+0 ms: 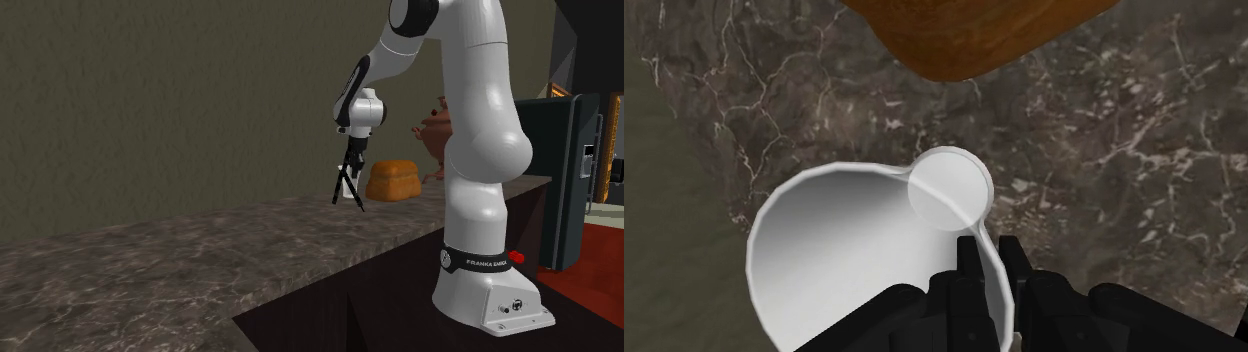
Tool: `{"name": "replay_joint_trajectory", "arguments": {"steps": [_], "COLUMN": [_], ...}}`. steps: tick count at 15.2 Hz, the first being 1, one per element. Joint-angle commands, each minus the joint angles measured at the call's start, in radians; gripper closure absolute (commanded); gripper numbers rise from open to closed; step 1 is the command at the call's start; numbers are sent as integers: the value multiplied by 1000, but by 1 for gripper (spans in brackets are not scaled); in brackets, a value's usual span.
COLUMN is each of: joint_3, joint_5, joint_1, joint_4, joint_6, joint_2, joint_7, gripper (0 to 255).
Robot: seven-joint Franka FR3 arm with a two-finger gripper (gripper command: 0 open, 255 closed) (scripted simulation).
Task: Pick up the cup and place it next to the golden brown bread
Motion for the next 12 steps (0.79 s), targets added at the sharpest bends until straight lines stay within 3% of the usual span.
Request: {"name": "replay_joint_trajectory", "arguments": {"steps": [1, 2, 7, 10, 11, 12], "joint_3": [0, 0, 0, -53, -44, -36], "joint_5": [0, 0, 0, -220, -272, -270], "joint_1": [0, 0, 0, 65, 63, 54], "joint_4": [0, 0, 0, 5, 10, 10], "joint_6": [0, 0, 0, -81, -107, -107], "joint_2": [0, 0, 0, -155, -194, -193], "joint_7": [0, 0, 0, 153, 190, 188], "gripper": [255, 0, 0, 0, 0, 0]}}
